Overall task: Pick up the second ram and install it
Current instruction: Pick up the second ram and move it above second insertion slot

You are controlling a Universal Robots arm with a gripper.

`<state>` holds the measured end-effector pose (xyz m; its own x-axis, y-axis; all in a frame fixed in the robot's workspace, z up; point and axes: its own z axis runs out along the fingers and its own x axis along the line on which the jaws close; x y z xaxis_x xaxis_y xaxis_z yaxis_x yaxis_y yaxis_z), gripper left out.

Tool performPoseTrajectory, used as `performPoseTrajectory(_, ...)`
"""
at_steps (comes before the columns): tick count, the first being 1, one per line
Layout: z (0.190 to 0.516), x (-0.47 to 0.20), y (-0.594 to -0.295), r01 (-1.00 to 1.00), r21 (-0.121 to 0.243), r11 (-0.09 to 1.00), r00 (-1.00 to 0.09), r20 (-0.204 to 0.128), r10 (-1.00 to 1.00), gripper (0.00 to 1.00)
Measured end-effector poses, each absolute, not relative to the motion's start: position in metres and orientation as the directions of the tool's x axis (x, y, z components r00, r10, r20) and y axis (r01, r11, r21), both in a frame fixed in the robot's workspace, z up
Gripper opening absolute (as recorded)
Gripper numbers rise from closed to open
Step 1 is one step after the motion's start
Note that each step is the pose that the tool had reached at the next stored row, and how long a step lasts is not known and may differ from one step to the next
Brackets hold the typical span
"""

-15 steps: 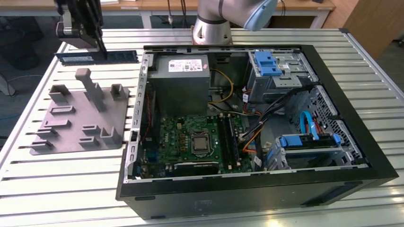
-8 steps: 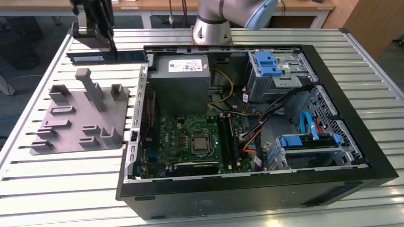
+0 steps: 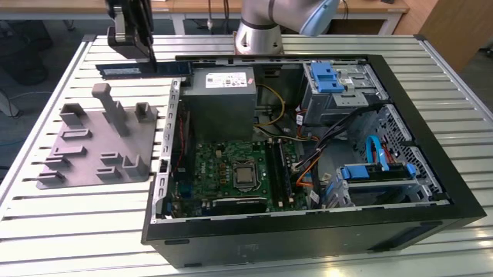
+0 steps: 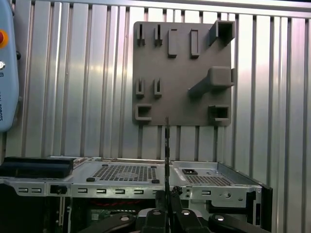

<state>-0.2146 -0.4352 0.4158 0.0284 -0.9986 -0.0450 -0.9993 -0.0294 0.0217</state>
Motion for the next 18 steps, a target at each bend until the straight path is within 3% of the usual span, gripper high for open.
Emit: performPoseTrajectory(18, 0.416, -0.174, -0.435, -0.999, 0.024, -0.029, 0.028, -0.045, -0.999, 0.14)
